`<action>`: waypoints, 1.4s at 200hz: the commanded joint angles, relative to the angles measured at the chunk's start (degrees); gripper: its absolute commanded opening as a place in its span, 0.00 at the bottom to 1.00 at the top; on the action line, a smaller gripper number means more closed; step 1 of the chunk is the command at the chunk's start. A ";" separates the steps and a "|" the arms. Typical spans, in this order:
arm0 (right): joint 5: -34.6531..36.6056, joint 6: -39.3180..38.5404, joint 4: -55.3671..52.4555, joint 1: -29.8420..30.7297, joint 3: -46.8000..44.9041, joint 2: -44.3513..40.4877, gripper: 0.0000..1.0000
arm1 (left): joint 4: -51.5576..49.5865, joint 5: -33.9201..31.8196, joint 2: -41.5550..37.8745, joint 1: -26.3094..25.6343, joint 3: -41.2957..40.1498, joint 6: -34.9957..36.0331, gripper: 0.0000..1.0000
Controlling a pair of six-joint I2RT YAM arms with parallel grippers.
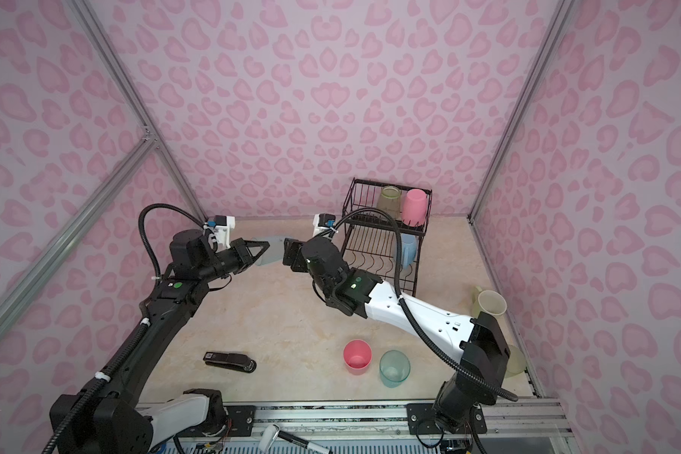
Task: Load cups into a dish rack
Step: Place the cup upside down at the dish rack.
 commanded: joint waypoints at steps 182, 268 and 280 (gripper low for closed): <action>-9.51 38.65 27.60 -6.25 -9.60 1.97 0.84 | 39.75 8.94 -2.48 -4.96 -9.50 -19.02 0.04; -5.96 43.22 32.87 -4.82 -9.98 3.82 0.82 | 42.14 9.14 -1.96 -5.86 -10.42 -19.90 0.04; -5.81 43.49 33.23 -4.68 -9.85 4.04 0.82 | 42.23 9.21 -1.83 -5.83 -10.49 -19.98 0.04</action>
